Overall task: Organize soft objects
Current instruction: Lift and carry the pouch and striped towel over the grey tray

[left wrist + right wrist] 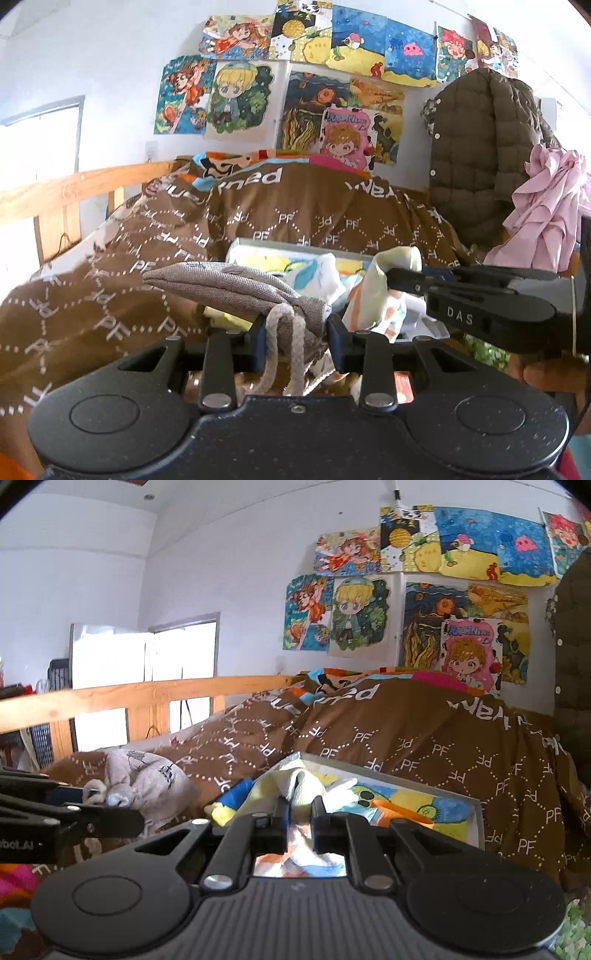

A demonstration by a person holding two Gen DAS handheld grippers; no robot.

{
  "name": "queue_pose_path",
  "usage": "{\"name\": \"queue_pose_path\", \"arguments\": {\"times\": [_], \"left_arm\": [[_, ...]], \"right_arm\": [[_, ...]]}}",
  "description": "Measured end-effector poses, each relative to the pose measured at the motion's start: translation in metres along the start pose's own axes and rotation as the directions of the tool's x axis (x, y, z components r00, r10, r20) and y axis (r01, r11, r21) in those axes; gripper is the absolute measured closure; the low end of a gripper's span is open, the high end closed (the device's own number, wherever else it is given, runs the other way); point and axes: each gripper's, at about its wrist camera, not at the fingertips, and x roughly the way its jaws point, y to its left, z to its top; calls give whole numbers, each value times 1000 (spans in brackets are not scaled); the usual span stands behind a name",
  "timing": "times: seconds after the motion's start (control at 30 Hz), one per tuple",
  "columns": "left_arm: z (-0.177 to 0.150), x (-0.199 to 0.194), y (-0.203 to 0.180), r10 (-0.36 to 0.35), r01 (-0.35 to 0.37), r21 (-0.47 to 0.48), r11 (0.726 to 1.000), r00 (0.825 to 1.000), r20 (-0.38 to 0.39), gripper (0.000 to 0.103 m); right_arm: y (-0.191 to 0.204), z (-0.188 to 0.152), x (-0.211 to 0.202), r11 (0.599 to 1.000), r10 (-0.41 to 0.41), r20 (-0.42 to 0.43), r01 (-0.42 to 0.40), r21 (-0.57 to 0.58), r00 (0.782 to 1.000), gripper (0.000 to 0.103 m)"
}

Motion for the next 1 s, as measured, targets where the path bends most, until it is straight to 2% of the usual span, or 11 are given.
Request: {"name": "queue_pose_path", "arguments": {"times": [0.23,0.47,0.57,0.77,0.87,1.0], "left_arm": [[19,11,-14,-8,8,21,1000,1000,7,68],[38,36,-10,-6,2,-61,998,998,-56,68],[45,50,-8,-2,-2,-52,999,998,-68,68],[56,93,4,-39,41,12,999,995,-89,68],[57,120,18,-70,73,26,997,993,-100,68],[60,155,43,-103,106,28,994,989,-109,68]], "right_arm": [[-14,8,-6,999,3,29,-5,38,1000,91],[-30,13,-10,997,8,59,-13,78,998,91],[-36,13,-13,996,8,74,-14,89,997,91],[-47,16,-7,994,1,77,-9,106,997,91],[-52,22,3,991,29,82,-40,127,996,91],[-59,42,37,990,76,118,-89,112,990,91]]}}
